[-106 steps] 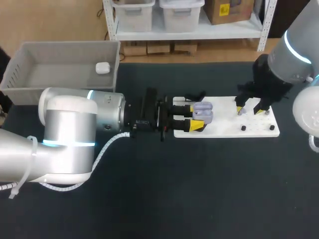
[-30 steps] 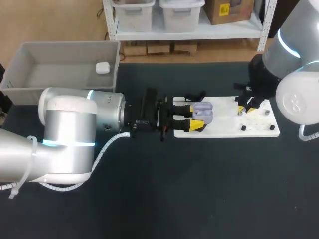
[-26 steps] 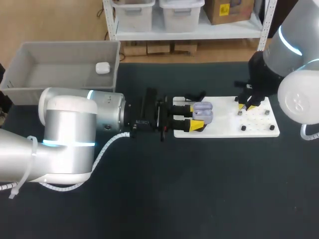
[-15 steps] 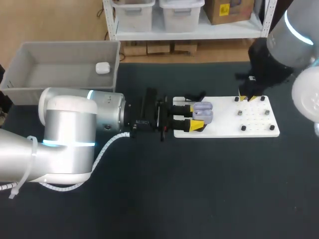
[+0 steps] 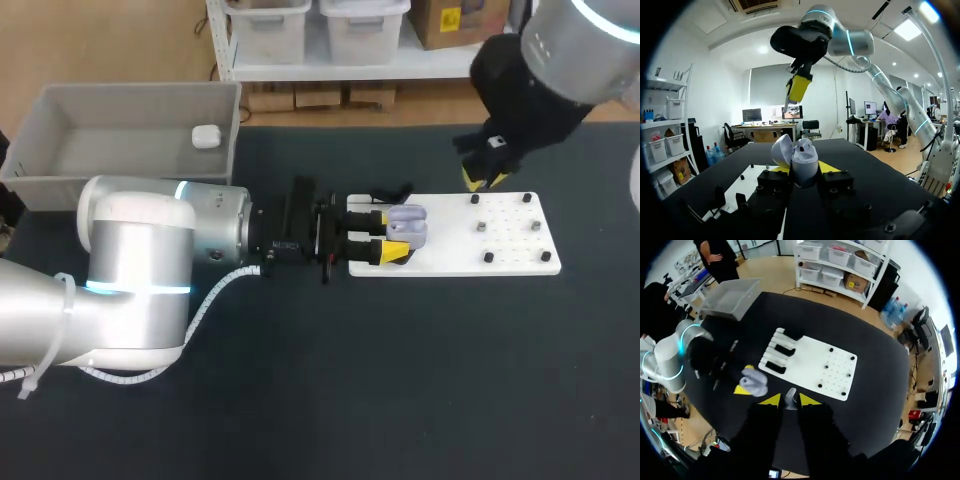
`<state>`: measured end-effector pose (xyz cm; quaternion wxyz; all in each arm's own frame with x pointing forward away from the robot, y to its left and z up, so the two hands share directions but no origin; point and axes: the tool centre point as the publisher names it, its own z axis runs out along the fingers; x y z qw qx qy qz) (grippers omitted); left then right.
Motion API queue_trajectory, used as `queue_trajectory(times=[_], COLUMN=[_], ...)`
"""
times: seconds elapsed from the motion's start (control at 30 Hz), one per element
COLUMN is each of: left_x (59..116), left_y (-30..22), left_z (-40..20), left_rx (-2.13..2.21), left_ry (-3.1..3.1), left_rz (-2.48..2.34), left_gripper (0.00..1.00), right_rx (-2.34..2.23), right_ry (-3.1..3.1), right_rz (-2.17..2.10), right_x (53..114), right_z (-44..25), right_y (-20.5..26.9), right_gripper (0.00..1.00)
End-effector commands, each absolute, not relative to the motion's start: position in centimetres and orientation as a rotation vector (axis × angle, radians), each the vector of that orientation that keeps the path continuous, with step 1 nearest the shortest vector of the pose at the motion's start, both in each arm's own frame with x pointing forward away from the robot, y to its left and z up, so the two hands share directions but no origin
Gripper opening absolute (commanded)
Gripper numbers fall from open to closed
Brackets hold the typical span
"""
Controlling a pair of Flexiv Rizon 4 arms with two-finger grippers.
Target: Pick up each earbud case from the left stands, insert the matching earbuds, close the lid, and place the case in the box.
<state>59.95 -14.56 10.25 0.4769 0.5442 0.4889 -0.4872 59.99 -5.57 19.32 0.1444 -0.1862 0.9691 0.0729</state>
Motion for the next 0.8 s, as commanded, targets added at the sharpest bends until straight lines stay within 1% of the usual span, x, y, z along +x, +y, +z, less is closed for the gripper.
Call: queue_trajectory(times=[0.03,0.27,0.8], left_x=[59.8,59.8,59.8], left_y=[-14.5,-14.5,-14.5], left_z=[10.2,10.2,10.2], left_rx=[1.324,1.324,1.324], left_ry=[1.193,1.193,1.193], left_rz=[-1.186,-1.186,-1.186], left_gripper=[0.00,0.00,0.00], right_rx=[-0.603,-0.687,-0.682], right_ry=[2.810,2.807,2.807], right_rz=[0.211,0.266,0.272], right_x=[58.2,57.2,57.1], right_z=[22.1,22.3,22.3], right_y=[-4.4,-2.2,-2.2], right_gripper=[0.00,0.00,0.00])
